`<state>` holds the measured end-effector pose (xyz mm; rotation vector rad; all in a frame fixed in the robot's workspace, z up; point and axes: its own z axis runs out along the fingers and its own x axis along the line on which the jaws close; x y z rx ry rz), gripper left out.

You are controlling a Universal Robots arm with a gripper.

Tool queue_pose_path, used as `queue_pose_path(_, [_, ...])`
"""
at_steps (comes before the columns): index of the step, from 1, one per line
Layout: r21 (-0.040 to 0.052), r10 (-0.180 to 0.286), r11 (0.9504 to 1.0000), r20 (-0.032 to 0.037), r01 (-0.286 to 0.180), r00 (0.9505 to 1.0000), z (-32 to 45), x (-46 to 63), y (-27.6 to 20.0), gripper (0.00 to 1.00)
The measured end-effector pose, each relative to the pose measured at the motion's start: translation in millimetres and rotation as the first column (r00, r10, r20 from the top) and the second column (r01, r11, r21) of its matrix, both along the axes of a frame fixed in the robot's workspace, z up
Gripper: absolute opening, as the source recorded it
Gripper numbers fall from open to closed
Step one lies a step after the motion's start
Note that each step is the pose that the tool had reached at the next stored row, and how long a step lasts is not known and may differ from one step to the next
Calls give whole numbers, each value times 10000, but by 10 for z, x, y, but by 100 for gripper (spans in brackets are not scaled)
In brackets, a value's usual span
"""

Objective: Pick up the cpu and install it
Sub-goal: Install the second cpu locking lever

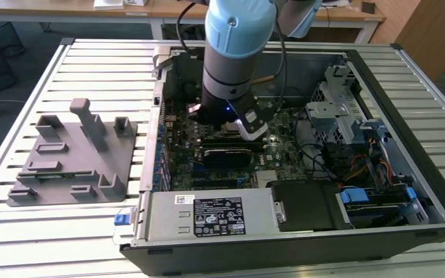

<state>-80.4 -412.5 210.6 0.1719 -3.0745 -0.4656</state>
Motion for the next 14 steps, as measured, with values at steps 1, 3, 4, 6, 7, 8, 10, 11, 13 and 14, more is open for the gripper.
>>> queue_pose_path(1, [22, -1, 10000, 8, 1, 10000, 14, 0, 0, 11])
queue_pose_path(3, [38, -2, 10000, 9, 2, 10000, 46, -1, 0, 11])
queue_pose_path(4, [56, -1, 10000, 9, 1, 10000, 63, -1, 0, 11])
queue_pose_path(6, [78, -2, 10000, 11, 1, 10000, 111, -1, 0, 11])
queue_pose_path(7, [95, -1, 10000, 11, 1, 10000, 136, 0, 0, 11])
queue_pose_path(8, [114, -1, 9999, 13, 1, 10000, 161, -1, 0, 11])
queue_pose_path(10, [134, -1, 9999, 13, 1, 10000, 210, -1, 0, 11])
queue_pose_path(11, [141, -1, 9999, 14, 1, 10000, 229, 0, 0, 11])
queue_pose_path(13, [149, -1, 9999, 14, 1, 10000, 266, -1, 0, 11])
queue_pose_path(14, [148, -1, 9999, 14, 1, 10000, 286, -1, 0, 11])
